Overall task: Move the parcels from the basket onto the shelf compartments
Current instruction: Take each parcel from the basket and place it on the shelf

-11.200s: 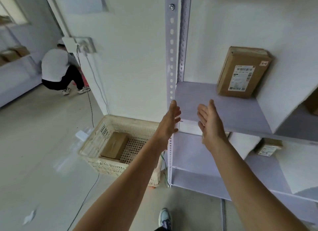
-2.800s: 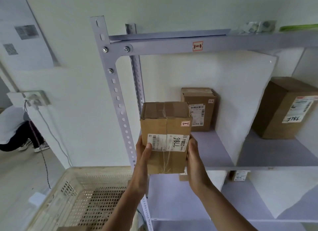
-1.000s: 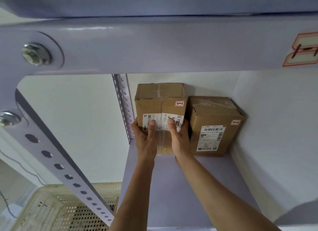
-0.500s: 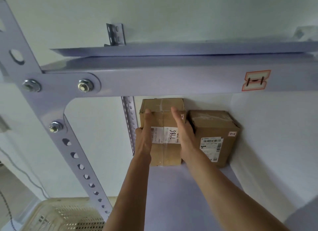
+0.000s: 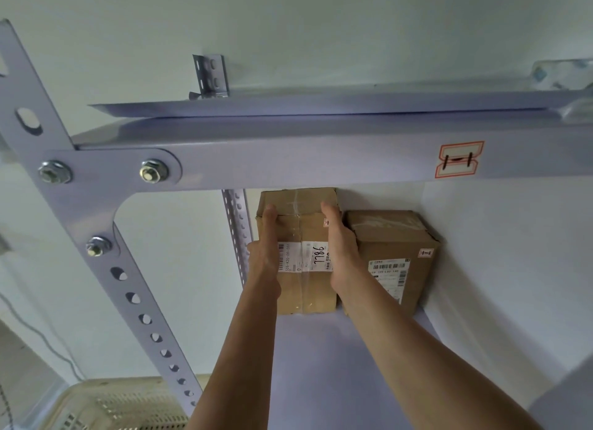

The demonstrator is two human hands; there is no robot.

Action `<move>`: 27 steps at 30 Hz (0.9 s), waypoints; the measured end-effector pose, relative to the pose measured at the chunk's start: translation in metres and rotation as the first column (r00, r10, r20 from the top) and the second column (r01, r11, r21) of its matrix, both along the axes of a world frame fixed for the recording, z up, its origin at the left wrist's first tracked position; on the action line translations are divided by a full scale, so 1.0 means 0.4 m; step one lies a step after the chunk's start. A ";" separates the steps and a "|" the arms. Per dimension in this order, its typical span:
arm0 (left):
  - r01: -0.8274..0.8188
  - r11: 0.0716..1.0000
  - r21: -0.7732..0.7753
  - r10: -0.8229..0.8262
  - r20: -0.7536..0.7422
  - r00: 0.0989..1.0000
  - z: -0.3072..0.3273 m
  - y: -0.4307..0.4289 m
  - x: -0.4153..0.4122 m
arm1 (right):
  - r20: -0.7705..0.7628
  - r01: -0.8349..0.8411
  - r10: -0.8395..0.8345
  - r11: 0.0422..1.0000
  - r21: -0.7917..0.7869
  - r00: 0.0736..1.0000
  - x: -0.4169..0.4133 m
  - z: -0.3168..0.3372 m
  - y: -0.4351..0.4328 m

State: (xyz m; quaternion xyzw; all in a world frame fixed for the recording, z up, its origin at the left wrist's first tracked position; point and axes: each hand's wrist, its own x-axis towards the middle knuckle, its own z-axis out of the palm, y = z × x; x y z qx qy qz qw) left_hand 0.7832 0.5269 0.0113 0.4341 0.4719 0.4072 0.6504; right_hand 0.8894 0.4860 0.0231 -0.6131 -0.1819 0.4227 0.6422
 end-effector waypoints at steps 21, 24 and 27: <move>-0.137 0.991 -0.007 0.137 -0.017 0.990 -0.024 -0.005 0.023 | 0.100 0.031 -0.038 0.997 0.077 0.994 -0.019 -0.018 -0.052; -0.118 0.993 0.021 0.119 -0.023 0.993 -0.031 -0.020 0.014 | 0.133 0.015 -0.028 0.995 0.096 0.991 -0.022 -0.032 -0.071; -0.069 0.997 0.023 0.069 -0.006 0.998 -0.004 -0.098 -0.018 | 0.166 0.016 -0.034 0.994 0.109 0.986 -0.020 -0.063 -0.089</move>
